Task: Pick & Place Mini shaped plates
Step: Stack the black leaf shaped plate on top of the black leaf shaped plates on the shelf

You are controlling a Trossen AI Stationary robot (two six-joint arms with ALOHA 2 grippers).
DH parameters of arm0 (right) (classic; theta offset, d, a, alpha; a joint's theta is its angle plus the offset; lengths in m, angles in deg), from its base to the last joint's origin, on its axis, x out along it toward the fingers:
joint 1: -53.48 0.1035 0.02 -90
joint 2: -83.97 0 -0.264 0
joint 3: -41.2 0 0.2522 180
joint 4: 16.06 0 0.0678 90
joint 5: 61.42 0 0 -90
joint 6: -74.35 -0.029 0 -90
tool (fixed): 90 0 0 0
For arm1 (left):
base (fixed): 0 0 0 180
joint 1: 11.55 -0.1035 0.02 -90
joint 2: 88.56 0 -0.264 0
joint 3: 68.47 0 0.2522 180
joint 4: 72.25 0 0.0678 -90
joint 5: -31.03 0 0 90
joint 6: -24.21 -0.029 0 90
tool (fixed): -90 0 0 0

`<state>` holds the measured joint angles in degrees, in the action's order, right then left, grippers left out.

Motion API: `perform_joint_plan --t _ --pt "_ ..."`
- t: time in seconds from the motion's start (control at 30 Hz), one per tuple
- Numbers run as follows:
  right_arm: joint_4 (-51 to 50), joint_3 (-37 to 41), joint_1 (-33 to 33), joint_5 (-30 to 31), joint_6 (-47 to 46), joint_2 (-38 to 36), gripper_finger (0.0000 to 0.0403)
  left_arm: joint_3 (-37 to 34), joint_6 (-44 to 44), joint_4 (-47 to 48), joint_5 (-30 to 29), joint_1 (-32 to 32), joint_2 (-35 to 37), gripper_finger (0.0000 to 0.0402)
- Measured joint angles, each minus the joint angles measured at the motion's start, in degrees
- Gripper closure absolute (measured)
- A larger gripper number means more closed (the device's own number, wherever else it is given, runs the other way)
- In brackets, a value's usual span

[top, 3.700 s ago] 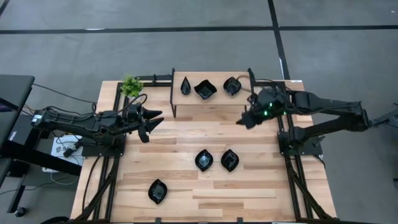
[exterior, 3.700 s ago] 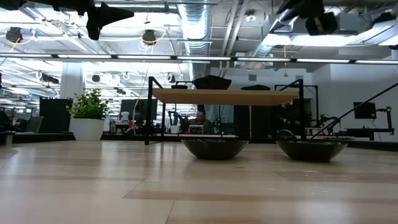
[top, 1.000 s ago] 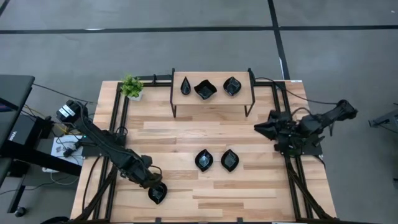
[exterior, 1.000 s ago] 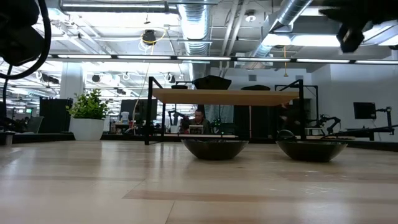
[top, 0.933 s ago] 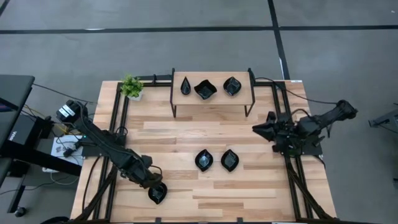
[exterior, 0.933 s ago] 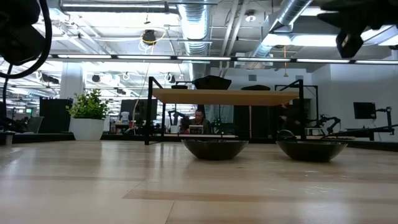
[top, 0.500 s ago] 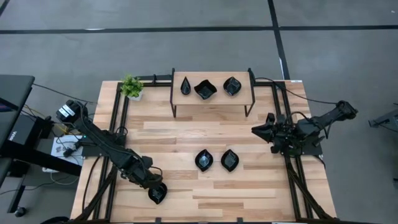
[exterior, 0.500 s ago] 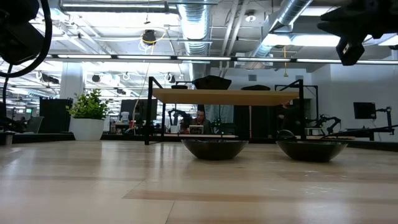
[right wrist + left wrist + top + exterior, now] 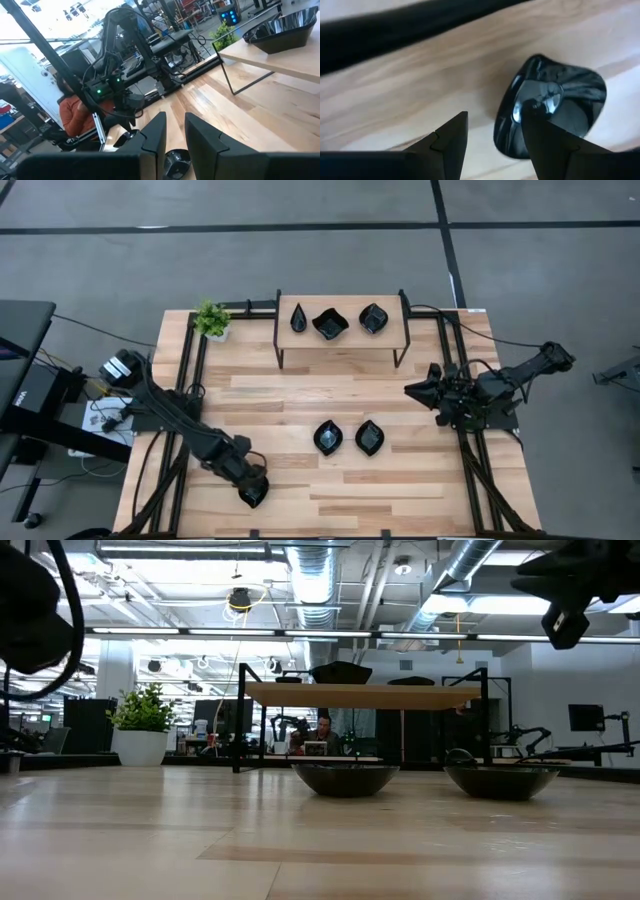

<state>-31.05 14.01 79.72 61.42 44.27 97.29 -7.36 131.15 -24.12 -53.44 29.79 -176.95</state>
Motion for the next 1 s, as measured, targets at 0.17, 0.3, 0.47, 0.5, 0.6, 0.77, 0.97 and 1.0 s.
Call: perform_joint_plan --t 0.17,0.3,0.47,0.5,0.6,0.77,0.97,1.0 --pt "-0.6 0.0 0.0 -0.2 0.0 0.0 0.0337 0.0 0.0 -0.4 -1.5 -0.1 -2.0 0.0216" --pt "-1.3 0.0 0.0 -0.2 0.0 0.0 0.0337 0.0 0.0 -1.3 -2.5 -0.3 -2.8 0.0216" --pt "-1.8 0.0 0.0 -0.2 0.0 0.0 0.0337 0.0 0.0 -3.2 -2.5 -0.3 -4.2 0.0217" --pt "-1.8 0.0 0.0 -0.2 0.0 0.0 0.0337 0.0 0.0 -3.5 -2.5 -0.3 -4.3 0.022" --pt "-1.8 0.0 0.0 -0.2 0.0 0.0 0.0337 0.0 0.0 -3.9 -2.5 -0.3 -4.4 0.0235" --pt "-1.8 0.0 0.0 -0.2 0.1 0.0 0.0337 0.0 1.2 -4.0 -2.5 -0.3 -4.1 0.0281" --pt "-1.9 0.0 0.0 -0.2 0.2 0.0 0.0337 0.0 1.4 -4.0 -2.5 -0.3 -4.1 0.0338" --pt "-1.9 0.0 0.0 -0.2 0.2 0.0 0.0337 0.0 1.4 -4.0 -2.5 -0.3 -4.1 0.0349"
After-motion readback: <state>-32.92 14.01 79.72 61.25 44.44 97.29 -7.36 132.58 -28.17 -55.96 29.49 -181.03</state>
